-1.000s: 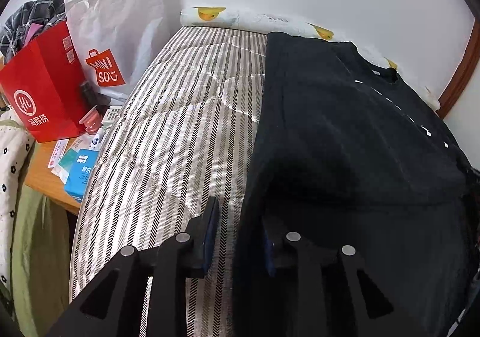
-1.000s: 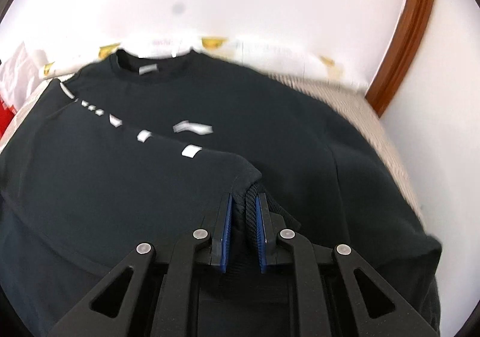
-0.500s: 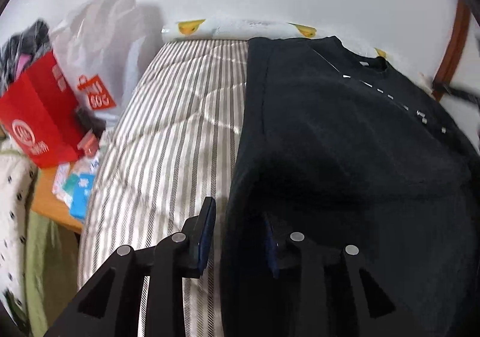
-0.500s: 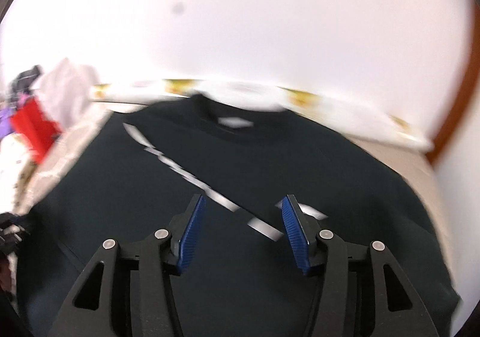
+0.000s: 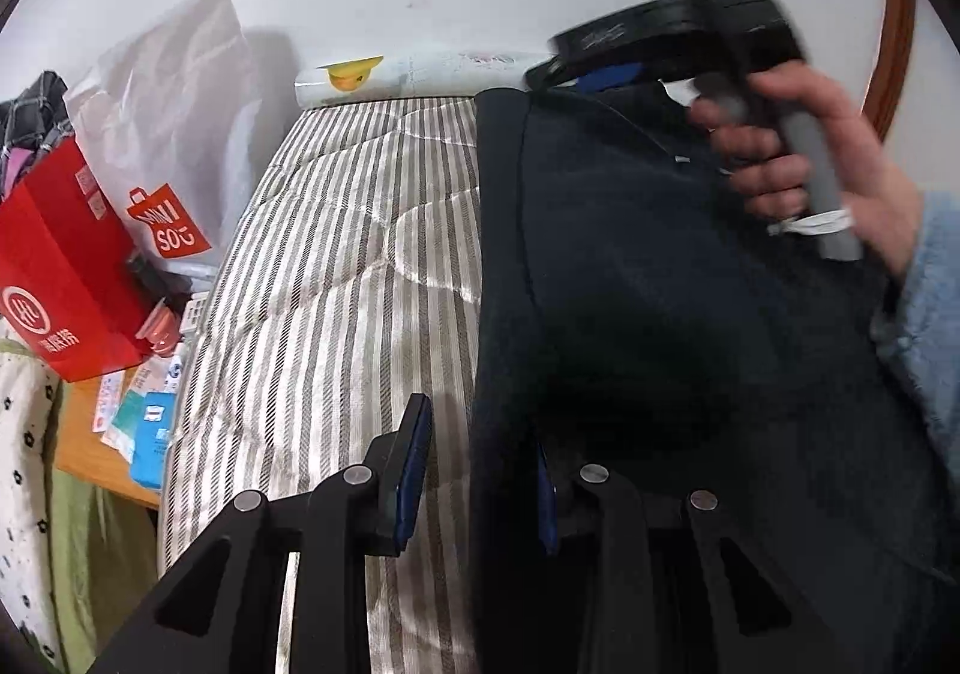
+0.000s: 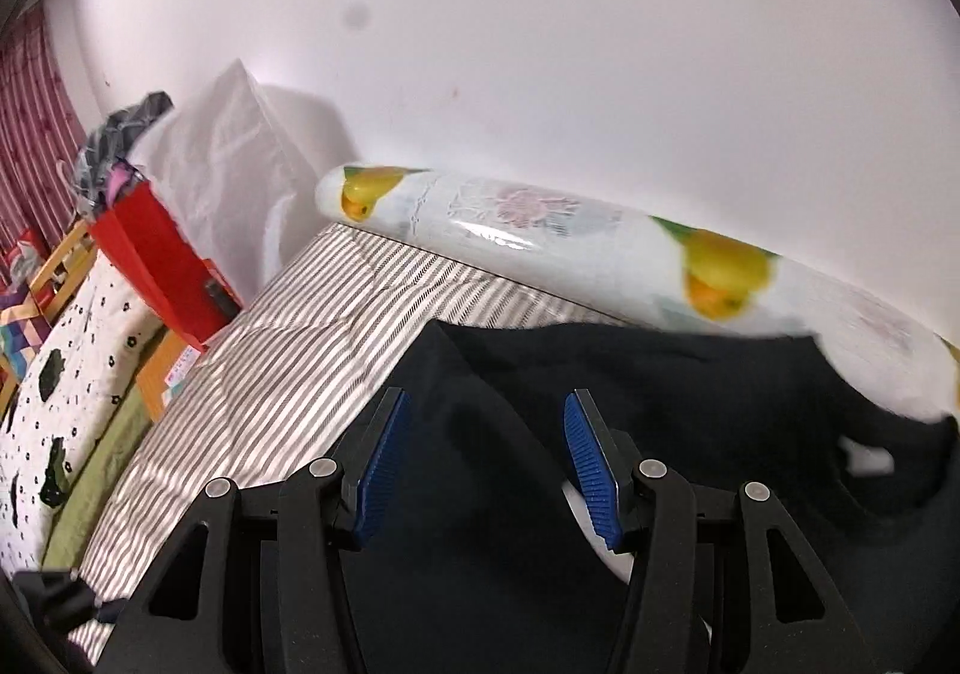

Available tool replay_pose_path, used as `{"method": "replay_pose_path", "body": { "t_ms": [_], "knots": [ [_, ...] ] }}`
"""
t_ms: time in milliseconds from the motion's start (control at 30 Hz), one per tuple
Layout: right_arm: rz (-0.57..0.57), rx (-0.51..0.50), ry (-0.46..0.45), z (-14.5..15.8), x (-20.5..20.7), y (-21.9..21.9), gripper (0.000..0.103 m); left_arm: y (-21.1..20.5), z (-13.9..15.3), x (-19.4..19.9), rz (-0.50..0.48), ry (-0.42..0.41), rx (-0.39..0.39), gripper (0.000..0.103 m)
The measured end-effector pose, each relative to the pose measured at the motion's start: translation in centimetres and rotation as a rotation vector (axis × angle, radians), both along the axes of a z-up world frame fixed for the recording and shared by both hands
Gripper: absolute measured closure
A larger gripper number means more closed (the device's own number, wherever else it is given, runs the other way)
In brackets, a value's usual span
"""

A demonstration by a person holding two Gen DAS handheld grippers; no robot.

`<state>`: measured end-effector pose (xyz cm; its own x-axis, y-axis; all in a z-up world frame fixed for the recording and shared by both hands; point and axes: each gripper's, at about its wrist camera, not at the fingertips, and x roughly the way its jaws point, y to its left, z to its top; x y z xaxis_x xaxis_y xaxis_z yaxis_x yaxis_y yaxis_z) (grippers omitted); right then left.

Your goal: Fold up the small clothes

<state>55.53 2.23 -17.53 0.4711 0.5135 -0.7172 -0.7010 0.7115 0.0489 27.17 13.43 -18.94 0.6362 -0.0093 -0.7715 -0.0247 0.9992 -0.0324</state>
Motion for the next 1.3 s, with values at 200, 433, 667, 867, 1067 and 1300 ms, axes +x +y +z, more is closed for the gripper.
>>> {"method": "replay_pose_path", "body": {
  "t_ms": [200, 433, 667, 867, 1067, 1300],
  "knots": [
    [0.045, -0.011, 0.013, -1.8, 0.9, 3.0, 0.091, 0.3, -0.3, 0.5, -0.020, -0.003, -0.066, 0.095],
    [0.081, -0.030, -0.048, -2.6, 0.5, 7.0, 0.095, 2.0, -0.5, 0.2, 0.011, 0.008, -0.118, 0.096],
    [0.073, -0.055, -0.048, -3.1, 1.1, 8.4, 0.094, 1.7, -0.7, 0.1, 0.010, 0.010, -0.105, 0.093],
    [0.023, 0.038, -0.047, -0.1, 0.0, 3.5, 0.065, 1.6, -0.1, -0.7, 0.043, 0.041, -0.074, 0.083],
    [-0.091, -0.026, -0.117, 1.9, -4.3, -6.3, 0.063, 1.3, 1.3, -2.8, 0.070, 0.058, -0.070, 0.081],
    [-0.358, -0.132, -0.181, 1.8, -10.9, -26.3, 0.053, -0.7, 4.3, -5.6, 0.079, -0.003, -0.072, 0.056]
  ]
}}
